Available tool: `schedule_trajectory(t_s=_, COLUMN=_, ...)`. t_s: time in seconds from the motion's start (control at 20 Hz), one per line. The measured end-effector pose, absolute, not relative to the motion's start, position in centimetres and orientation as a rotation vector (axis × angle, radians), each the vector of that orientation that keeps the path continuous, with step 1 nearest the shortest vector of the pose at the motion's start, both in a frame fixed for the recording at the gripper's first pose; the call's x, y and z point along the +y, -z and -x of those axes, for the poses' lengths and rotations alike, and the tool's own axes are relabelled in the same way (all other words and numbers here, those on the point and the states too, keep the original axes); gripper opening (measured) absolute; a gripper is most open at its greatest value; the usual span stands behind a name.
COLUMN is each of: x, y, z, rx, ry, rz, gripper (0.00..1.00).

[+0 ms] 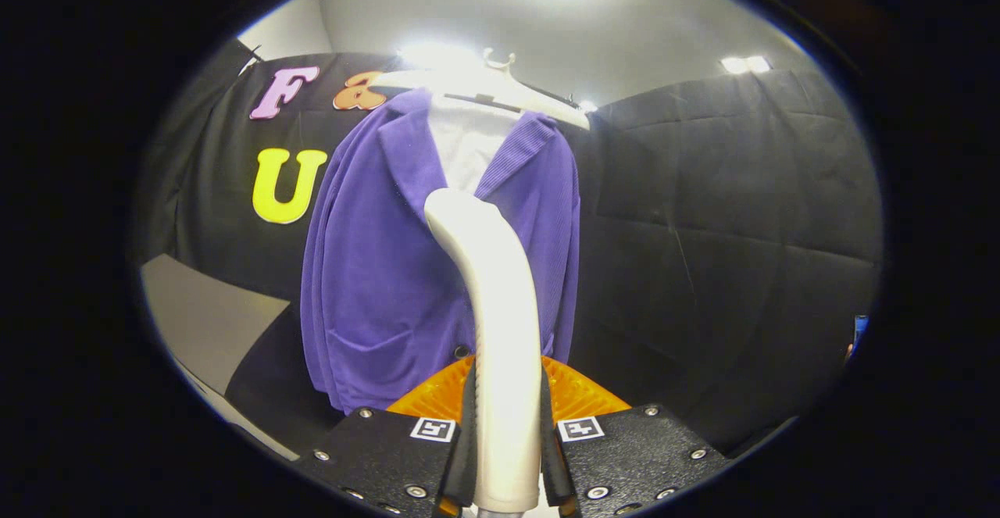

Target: Iron the clothes twice with a garment steamer, once on the left side and once on the right side.

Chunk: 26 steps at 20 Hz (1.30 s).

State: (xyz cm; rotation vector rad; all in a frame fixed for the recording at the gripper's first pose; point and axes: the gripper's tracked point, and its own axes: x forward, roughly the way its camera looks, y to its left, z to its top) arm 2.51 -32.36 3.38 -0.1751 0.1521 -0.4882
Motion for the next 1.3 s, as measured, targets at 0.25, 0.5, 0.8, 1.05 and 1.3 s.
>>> schedule_trajectory(t_s=0.25, x=-34.9, y=-8.6, z=-4.2, rx=0.039, ry=0.52, rz=0.129, gripper=0.33)
schedule_trajectory(t_s=0.5, x=-37.5, y=-12.6, z=-7.1, rx=-0.041, ry=0.593, rz=0.141, gripper=0.33)
schedule_trajectory(t_s=0.8, x=-38.8, y=-13.1, z=-9.5, rx=-0.047, ry=0.655, rz=0.165, gripper=0.33)
schedule_trajectory(t_s=1.05, x=-39.2, y=-11.3, z=-11.9, rx=0.006, ry=0.652, rz=0.16, gripper=0.33)
schedule_trajectory(t_s=1.3, x=-39.4, y=-9.2, z=-11.9, rx=0.042, ry=0.667, rz=0.181, gripper=0.33)
